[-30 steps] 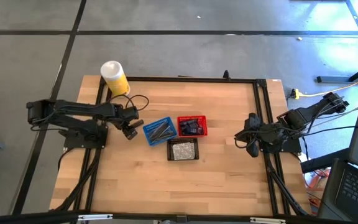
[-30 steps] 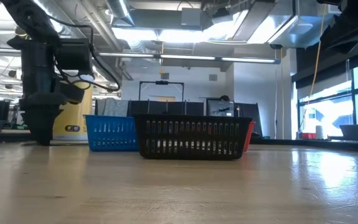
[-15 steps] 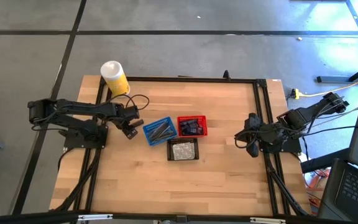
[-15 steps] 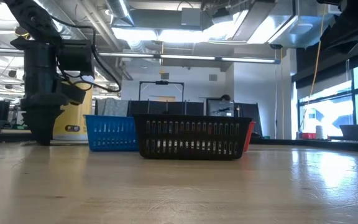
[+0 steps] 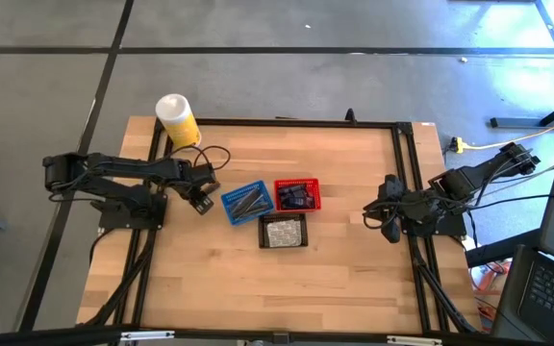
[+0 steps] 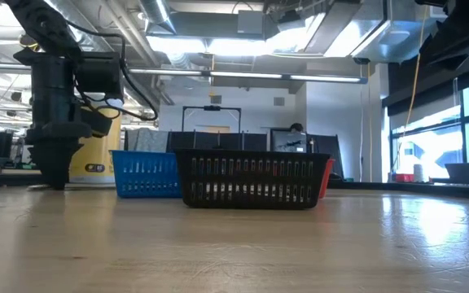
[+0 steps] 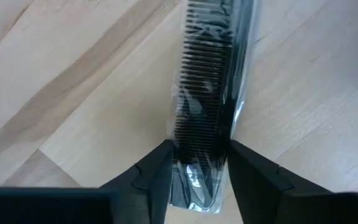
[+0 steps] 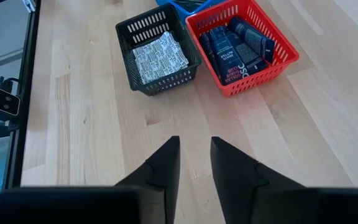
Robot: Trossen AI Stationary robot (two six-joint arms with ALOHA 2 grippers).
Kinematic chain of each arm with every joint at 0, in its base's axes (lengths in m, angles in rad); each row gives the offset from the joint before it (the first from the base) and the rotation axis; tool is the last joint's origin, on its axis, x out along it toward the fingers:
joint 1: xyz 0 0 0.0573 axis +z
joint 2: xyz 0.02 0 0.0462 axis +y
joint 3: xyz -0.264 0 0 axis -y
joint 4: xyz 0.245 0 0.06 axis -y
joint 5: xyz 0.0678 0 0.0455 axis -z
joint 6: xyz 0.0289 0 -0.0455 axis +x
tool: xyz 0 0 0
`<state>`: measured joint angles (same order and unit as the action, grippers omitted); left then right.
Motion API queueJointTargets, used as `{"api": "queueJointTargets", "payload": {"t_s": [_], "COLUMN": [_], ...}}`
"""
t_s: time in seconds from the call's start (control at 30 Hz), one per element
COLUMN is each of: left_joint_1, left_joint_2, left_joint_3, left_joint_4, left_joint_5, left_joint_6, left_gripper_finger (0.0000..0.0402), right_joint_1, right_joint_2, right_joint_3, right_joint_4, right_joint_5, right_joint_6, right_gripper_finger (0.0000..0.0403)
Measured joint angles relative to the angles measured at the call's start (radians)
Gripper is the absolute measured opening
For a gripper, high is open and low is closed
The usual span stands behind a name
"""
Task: Pick & Place Travel size toiletries
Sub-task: Put the black comb into the blue bin
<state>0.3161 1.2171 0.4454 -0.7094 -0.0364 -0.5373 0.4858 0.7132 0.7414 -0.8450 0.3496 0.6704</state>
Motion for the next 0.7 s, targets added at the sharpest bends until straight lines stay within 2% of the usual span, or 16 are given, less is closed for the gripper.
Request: {"api": "queueJointTargets", "payload": {"t_s": [0.27, 0.4, 0.7], "left_joint_1": [0.0, -0.001, -0.001], "left_joint_2": [-0.017, -0.036, -0.045], "left_joint_3": [0.01, 0.032, 0.041], "left_joint_4": [-0.023, -0.076, -0.094], "left_joint_5": [0.005, 0.04, 0.027], "left_joint_6": [-0.001, -0.003, -0.002], "left_gripper_finger": [0.0126, 0.0123, 0.0102], "right_joint_1": [0.0, 0.0, 0.0], "right_joint_2": [0.0, 0.0, 0.0], "right_joint_3": [0.0, 0.0, 0.0], "right_joint_4": [0.0, 0.0, 0.0], "right_joint_5": [0.0, 0.0, 0.0], "right_joint_6": [0.0, 0.0, 0.0], "right_gripper_finger": [0.0105, 0.0112, 0.0126]}}
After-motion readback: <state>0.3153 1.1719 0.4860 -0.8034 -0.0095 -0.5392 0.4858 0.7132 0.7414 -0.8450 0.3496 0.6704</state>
